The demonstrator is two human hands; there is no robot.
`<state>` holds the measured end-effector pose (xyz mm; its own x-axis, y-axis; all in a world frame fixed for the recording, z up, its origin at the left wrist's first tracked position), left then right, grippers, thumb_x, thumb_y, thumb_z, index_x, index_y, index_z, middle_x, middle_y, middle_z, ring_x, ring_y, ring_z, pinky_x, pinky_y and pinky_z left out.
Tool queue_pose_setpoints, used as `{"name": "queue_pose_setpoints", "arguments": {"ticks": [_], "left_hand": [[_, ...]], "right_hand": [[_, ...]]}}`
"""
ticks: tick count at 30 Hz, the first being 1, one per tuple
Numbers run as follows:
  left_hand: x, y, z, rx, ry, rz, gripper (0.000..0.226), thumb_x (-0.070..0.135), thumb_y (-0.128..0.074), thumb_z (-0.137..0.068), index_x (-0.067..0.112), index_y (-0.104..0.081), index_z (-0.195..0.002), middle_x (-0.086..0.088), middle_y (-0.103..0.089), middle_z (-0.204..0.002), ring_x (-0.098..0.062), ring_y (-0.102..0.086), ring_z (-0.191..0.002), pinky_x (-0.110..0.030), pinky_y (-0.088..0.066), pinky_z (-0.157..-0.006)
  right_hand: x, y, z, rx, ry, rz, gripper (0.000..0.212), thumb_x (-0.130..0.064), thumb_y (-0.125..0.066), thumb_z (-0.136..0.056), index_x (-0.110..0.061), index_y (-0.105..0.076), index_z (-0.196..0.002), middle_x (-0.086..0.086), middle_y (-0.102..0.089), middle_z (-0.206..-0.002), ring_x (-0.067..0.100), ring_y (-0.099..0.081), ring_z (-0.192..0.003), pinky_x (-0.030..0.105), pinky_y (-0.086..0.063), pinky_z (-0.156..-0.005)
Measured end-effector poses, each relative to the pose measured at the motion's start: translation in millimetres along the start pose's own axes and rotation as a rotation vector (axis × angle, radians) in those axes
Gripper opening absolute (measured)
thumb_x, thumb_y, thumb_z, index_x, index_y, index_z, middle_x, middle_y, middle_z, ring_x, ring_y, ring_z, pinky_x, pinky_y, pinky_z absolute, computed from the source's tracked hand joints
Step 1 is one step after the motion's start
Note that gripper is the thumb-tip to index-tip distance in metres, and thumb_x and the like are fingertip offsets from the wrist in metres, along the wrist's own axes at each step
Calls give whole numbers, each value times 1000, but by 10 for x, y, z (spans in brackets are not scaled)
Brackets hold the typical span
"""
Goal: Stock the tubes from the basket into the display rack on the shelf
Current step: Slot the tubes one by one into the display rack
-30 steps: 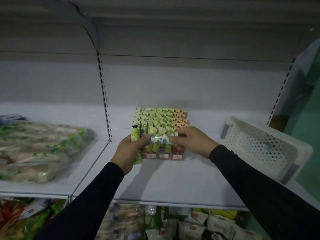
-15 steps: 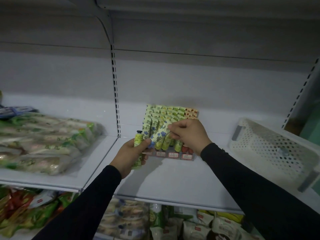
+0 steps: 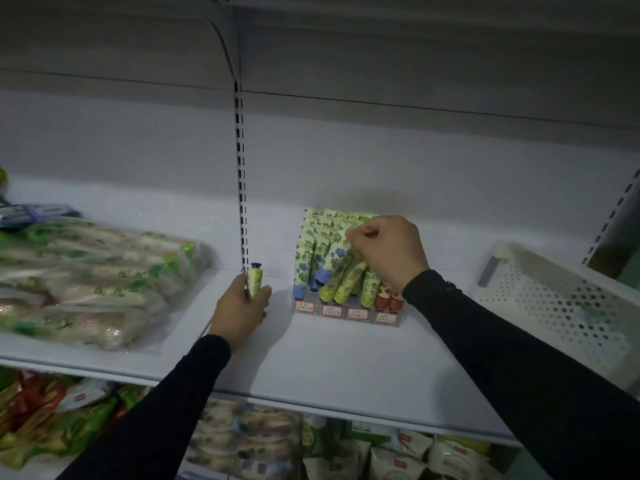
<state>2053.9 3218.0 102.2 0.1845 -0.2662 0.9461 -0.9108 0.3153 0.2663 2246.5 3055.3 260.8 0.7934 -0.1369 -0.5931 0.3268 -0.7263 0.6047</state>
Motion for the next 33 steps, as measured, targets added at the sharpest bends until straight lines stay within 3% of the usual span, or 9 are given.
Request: {"name": "queue_pose_setpoints", "arguments": {"ticks": [5,8,11,14,18,24,33], "left_hand": [[-58,31,26,67,-55,-85,13,34,-62,-94,30,-51,-88,-5,-67,-78,-9,-63,-50,-35,-54,-62],[-64,28,58,88,-68,-102,12,32,-62,-93,30,-52,-88,-8,-66,-72,-6,-57,-45,-28,-45,-55],[-70,37,77,90,-60,-99,9,31,-63,-93,27,-55,-94,-6,-65,-70,-8,-57,-47,-21,-39,-51],[-85,41,80,84,-52,-98,12,31,-64,-93,25,-55,-98,-8,-65,-74,-18,-61,-56,-25,-40,-54],[-74,26,77,72,-73,-113,11,30,-65,-92,26,-57,-99,-6,-65,-79,-19,-62,-61,-27,-42,-57],[-106,21,56,70,-73,-90,10,31,-65,-91,25,-57,-95,-9,-65,-76,-24,-64,-61,-33,-48,-64],[-133,37,54,78,-56,-68,13,32,-66,-91,24,-58,-97,-6,-65,-74,-17,-60,-56,-27,-41,-55]], "right_hand": [[-8,-102,-49,17,47,82,37,-33,-61,-91,-1,-71,-73,10,-71,-74,14,-66,-71,21,-49,-67],[-29,-169,-71,13,57,98,35,-31,-61,-91,-3,-71,-74,4,-71,-75,16,-66,-72,16,-43,-60],[-78,-235,-89,12,74,124,34,-30,-61,-92,-6,-69,-69,0,-70,-72,16,-65,-69,23,-48,-62],[-126,-346,-112,0,106,170,34,-28,-59,-92,-2,-69,-73,10,-71,-76,22,-65,-71,33,-55,-70],[-149,-496,-101,-21,122,246,36,-27,-56,-92,-2,-65,-67,14,-68,-72,28,-64,-68,38,-56,-66],[-167,-623,-54,-49,121,356,40,-23,-54,-92,-13,-47,-54,2,-42,-51,19,-40,-47,36,-52,-57],[-130,-702,-90,-117,105,414,46,-23,-56,-91,-17,-35,-50,0,-33,-48,17,-35,-46,26,-38,-50]]}}
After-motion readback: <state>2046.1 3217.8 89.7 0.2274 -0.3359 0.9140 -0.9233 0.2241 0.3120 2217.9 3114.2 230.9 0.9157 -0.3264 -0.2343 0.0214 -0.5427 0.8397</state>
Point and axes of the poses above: each hand's wrist, its own z-axis away from the middle knuckle, its own y-axis out of the back of the hand, x = y × z, the point moved 9 cm from there along -z, towards the middle knuckle
